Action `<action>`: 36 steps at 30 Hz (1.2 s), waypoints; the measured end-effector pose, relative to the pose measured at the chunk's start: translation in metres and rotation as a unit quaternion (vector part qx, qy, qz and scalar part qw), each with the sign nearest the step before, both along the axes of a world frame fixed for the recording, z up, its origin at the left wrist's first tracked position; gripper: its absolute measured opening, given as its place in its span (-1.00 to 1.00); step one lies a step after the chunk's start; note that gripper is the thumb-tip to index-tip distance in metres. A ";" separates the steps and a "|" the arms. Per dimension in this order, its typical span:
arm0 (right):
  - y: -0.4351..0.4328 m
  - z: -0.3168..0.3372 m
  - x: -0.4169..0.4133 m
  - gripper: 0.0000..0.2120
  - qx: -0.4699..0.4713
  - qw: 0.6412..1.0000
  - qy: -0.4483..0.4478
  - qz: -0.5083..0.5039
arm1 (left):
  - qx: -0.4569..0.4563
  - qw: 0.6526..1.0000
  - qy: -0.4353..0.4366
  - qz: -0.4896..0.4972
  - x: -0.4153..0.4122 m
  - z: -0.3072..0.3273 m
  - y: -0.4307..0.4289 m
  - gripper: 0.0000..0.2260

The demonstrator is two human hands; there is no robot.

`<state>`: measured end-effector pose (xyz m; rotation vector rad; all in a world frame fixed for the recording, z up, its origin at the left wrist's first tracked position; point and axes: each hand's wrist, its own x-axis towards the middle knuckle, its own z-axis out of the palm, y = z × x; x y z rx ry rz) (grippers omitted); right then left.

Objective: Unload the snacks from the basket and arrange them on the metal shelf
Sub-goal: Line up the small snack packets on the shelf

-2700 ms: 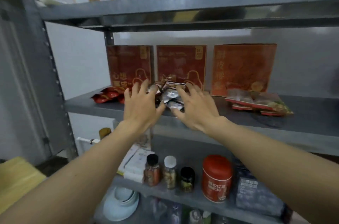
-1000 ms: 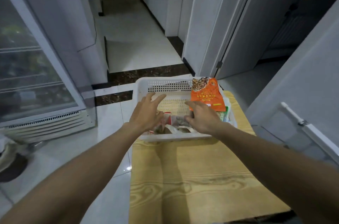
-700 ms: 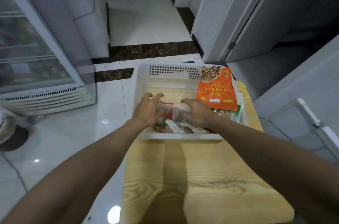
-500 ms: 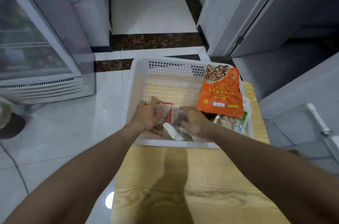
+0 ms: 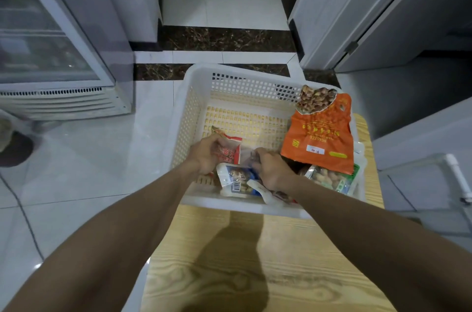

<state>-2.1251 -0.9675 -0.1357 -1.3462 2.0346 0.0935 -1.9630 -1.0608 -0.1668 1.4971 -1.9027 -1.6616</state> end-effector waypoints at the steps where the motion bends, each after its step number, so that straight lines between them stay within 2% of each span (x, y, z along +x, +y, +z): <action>1: -0.001 0.005 0.003 -0.71 -0.014 1.000 -0.009 -0.008 | -0.004 1.000 0.011 0.001 0.001 0.005 0.001 -0.87; 4: -0.004 0.026 0.014 -0.70 -0.076 0.990 -0.090 -0.079 | -0.026 0.998 0.044 0.024 0.005 0.026 0.003 -0.82; 6: -0.008 0.042 0.020 -0.76 -0.110 0.962 -0.189 -0.165 | -0.030 0.992 0.111 0.053 0.007 0.036 0.000 -0.78; 8: -0.014 0.055 0.022 -0.81 -0.137 0.901 -0.305 -0.278 | -0.018 0.983 0.154 0.097 0.009 0.054 -0.005 -0.73; 10: -0.019 0.070 0.020 -0.84 -0.166 0.837 -0.370 -0.368 | -0.025 0.977 0.183 0.110 0.013 0.071 -0.007 -0.69; 12: -0.018 0.085 0.016 -0.79 -0.188 0.794 -0.411 -0.406 | -0.003 0.970 0.209 0.121 0.016 0.093 -0.004 -0.72; 14: -0.011 0.102 0.015 -0.74 -0.198 0.765 -0.461 -0.403 | 0.002 0.967 0.225 0.120 0.016 0.113 0.003 -0.75; 18: 0.015 0.127 0.011 -0.58 -0.221 0.791 -0.459 -0.338 | -0.004 0.960 0.259 0.102 0.017 0.141 0.021 -0.74; 20: 0.033 0.137 0.009 -0.64 -0.230 0.790 -0.468 -0.323 | 0.007 0.960 0.265 0.091 0.018 0.151 0.032 -0.73; 22: 0.054 0.146 0.008 -0.65 -0.235 0.780 -0.469 -0.340 | 0.013 0.960 0.271 0.071 0.019 0.158 0.042 -0.72; 25: 0.085 0.156 0.007 -0.55 -0.268 0.760 -0.458 -0.376 | 0.020 0.957 0.286 0.037 0.021 0.171 0.061 -0.70; 30: 0.159 0.177 0.024 -0.59 -0.336 0.734 -0.419 -0.415 | 0.023 0.951 0.308 -0.031 0.029 0.190 0.104 -0.65; 36: 0.270 0.200 0.073 -0.55 -0.418 0.668 -0.365 -0.495 | 0.042 0.935 0.324 -0.136 0.045 0.214 0.179 -0.60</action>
